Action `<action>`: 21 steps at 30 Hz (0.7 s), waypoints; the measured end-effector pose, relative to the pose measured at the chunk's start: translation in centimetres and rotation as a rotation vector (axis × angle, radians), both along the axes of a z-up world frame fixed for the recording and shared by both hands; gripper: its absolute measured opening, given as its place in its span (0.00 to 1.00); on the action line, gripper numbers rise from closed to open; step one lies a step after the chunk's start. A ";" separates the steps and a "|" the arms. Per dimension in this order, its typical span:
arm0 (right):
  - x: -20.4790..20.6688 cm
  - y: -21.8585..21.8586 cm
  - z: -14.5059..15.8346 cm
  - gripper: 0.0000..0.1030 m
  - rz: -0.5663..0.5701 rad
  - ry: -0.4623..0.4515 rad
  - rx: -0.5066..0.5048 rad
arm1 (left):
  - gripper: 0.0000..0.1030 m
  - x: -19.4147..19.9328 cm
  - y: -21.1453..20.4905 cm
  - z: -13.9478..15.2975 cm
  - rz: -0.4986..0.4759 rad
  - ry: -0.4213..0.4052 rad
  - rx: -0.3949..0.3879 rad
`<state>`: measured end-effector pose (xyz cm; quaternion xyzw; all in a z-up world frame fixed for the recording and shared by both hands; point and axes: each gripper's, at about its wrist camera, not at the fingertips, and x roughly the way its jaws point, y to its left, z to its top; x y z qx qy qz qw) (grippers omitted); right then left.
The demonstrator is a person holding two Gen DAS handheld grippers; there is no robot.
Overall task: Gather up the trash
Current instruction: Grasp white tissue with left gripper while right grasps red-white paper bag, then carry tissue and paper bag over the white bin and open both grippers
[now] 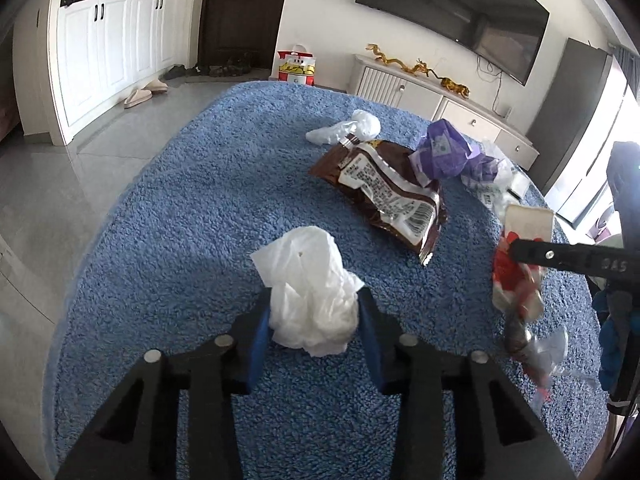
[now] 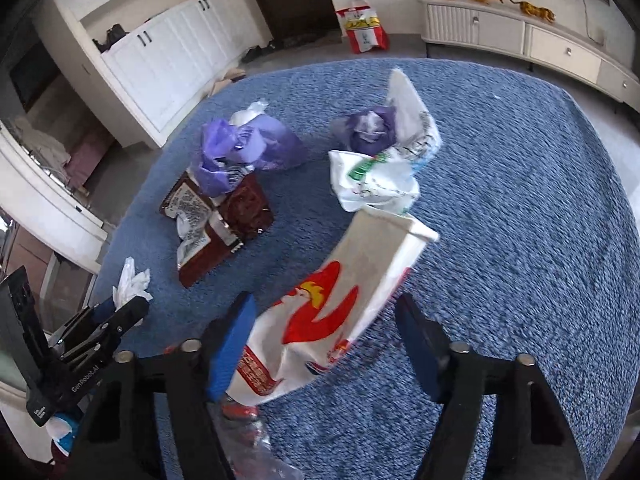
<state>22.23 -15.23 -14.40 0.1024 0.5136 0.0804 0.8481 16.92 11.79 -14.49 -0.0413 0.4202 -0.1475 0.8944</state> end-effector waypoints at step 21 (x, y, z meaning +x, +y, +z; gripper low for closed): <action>-7.0 -0.6 8.1 0.14 0.096 -0.281 0.009 | 0.18 -3.7 1.9 3.6 0.056 -0.041 -0.068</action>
